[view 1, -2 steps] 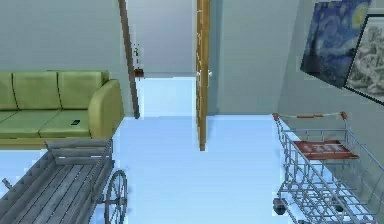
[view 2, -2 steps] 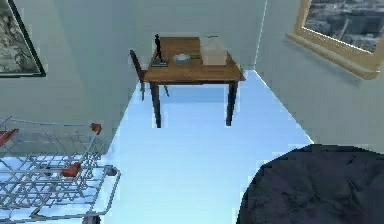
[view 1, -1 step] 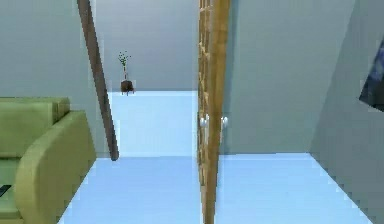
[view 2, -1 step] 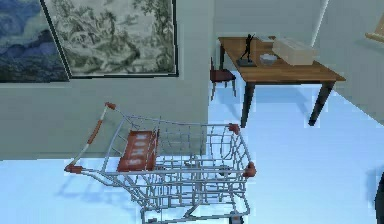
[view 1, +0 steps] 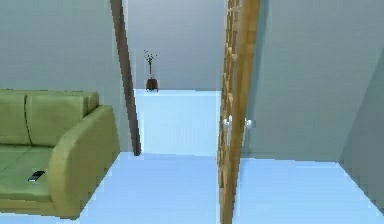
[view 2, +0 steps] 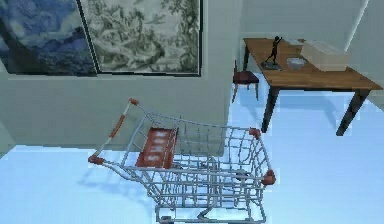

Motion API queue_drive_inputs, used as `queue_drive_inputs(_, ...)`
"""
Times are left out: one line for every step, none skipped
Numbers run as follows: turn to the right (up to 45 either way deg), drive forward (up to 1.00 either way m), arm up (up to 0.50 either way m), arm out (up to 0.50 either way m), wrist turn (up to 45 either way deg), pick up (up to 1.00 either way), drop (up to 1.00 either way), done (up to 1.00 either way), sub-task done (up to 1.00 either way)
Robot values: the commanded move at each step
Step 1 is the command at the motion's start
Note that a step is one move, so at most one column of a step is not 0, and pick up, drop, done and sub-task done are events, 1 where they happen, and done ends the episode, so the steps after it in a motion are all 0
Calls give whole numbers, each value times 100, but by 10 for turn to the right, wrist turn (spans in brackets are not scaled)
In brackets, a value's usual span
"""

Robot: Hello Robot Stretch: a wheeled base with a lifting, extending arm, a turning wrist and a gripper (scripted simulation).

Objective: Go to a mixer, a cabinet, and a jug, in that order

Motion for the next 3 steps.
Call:
queue_drive_inputs(0,20,0,0,0,0,0,0,0)
queue_drive_inputs(-240,0,0,0,0,0,0,0,0)
queue_drive_inputs(0,90,0,0,0,0,0,0,0)
